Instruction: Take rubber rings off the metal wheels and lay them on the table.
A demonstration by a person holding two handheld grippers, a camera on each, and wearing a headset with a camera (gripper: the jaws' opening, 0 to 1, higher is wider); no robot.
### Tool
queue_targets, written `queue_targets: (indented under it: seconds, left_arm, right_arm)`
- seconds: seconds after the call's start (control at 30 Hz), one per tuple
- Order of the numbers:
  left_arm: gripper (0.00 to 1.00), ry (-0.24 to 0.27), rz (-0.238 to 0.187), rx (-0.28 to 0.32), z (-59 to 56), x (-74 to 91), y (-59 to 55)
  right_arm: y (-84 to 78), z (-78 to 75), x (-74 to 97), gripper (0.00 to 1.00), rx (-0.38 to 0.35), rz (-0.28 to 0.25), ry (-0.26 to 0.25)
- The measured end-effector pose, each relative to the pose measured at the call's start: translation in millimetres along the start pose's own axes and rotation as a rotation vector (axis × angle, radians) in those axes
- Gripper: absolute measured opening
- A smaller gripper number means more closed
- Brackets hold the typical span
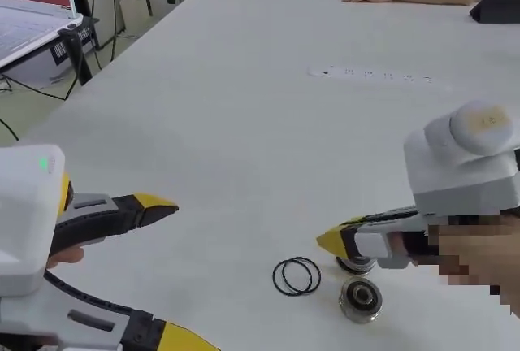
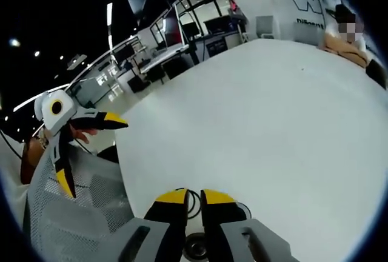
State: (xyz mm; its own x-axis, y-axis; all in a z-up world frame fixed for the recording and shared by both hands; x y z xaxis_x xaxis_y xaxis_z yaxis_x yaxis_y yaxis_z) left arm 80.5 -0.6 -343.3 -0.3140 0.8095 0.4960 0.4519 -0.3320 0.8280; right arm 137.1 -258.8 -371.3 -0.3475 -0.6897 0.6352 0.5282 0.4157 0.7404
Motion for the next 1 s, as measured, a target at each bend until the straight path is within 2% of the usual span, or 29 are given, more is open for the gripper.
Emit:
queue_targets:
  seconds: [0.37, 0.6, 0.7, 0.9, 1.0]
  left_arm:
    - [0.94, -0.002, -0.002, -0.001, 0.4, 0.2, 0.1]
    - [0.95, -0.008, -0.008, -0.010, -0.2, 1.3, 1.8]
    - [0.95, -0.011, -0.014, -0.025, 0.2, 2.6, 4.5]
    - [0.95, -0.031, -0.036, -0.064, -0.5, 3.2, 24.0]
    - [0.94, -0.045, -0.048, -0.107, -1.3, 1.5, 39.2]
  right_arm:
    - [9.0, -8.9, 17.5, 0.06, -0.031, -0.098, -0.043]
    - [9.6, -18.9, 31.7, 0.06, -0.075, -0.159, -0.089]
    - [6.6, -23.3, 34.5, 0.06, -0.094, -0.166, -0.100]
    - [0.1, -31.0, 39.4, 0.06, -0.102, -0.162, -0.134]
    - [-2.8, -35.7, 41.0, 0.06, -0.099, -0.158, -0.161]
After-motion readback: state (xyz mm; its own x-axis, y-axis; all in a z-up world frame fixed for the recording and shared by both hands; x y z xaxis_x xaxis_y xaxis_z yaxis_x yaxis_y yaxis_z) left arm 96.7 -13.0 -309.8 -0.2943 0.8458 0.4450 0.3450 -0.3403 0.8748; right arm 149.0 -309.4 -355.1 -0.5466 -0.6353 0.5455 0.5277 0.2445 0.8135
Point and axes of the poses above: the centre of the closed fingertips' face, and the gripper's own axes: x roughly backward along the fingers, z roughly to its left, y roughly out of its top, the point moved 10 cm from there along x, roughly backward along the fingers, and after that the axes turned 11 degrees about x, right-handed, at the moved point
